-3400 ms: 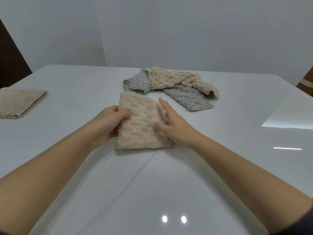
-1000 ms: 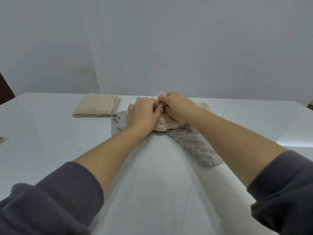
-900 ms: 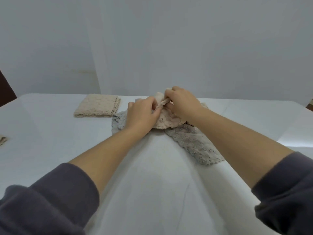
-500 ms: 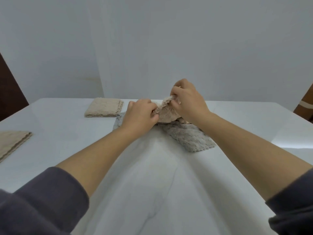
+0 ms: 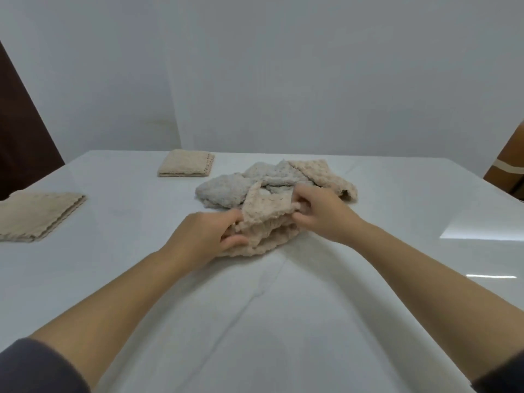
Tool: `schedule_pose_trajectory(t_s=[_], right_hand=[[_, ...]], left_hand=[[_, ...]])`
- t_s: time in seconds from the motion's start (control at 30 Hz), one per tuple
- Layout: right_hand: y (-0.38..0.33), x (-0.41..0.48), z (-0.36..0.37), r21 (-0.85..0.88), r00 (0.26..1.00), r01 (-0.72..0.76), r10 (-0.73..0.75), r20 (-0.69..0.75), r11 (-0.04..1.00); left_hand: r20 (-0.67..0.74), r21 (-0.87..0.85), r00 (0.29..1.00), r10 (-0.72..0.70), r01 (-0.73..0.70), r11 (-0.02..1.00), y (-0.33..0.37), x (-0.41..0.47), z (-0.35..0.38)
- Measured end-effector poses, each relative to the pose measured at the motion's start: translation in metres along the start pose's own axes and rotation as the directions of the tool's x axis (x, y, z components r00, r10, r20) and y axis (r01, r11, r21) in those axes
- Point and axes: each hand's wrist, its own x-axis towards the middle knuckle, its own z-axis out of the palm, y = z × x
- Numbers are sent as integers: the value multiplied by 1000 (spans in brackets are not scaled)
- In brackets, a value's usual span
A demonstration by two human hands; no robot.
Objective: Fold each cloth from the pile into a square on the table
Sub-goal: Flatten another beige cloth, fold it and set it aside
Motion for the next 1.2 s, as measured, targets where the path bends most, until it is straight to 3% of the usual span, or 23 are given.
schedule_pose_trajectory(t_s=[0.13, 0.23, 0.3, 0.37, 0.43, 0.47, 0.53, 0.63, 0.73, 1.0, 1.1, 1.2], right_hand=[[-5, -31, 11, 26, 978, 11, -17, 208, 1000], [-11, -46, 10, 36, 913, -42, 23, 408, 998], [-19, -51, 0, 43, 852, -133, 92, 515, 990], [-28, -49, -13, 143, 841, -281, 172, 512, 949], [-32, -40, -17, 164, 919, -311, 251, 305, 936], [-32, -34, -12, 94, 952, -281, 265, 152, 955], [-35, -23, 5, -93, 964, -263, 265, 0, 960], [-38, -17, 42, -298, 874, -353, 426, 235, 887], [-39, -25, 72, -435, 787, -341, 506, 353, 834], [-49, -52, 78, -440, 937, -77, 216, 274, 895], [-50, -62, 84, -403, 929, -102, 231, 288, 909], [-52, -61, 83, -376, 917, -162, 280, 285, 912]], left_hand=[[123, 8, 992, 25, -26, 1000, 8, -38, 0], [278, -27, 961, -4, 12, 1000, 30, -49, -13], [470, -308, 876, -104, 273, 911, 43, -50, -24], [466, -506, 859, -213, 456, 732, 48, -48, -29], [204, -375, 925, -320, 376, 847, 38, -39, -23], [127, -256, 946, -300, 323, 911, 32, -34, -17], [236, -99, 949, -210, 239, 966, 24, -25, -3], [524, 74, 823, -221, 214, 974, 25, -28, 20], [544, 143, 781, -308, 275, 951, 30, -43, 27], [462, 280, 691, -556, 482, 831, 68, -86, 5], [322, 275, 734, -597, 531, 801, 59, -77, -1], [384, 272, 685, -620, 558, 784, 39, -61, 10]])
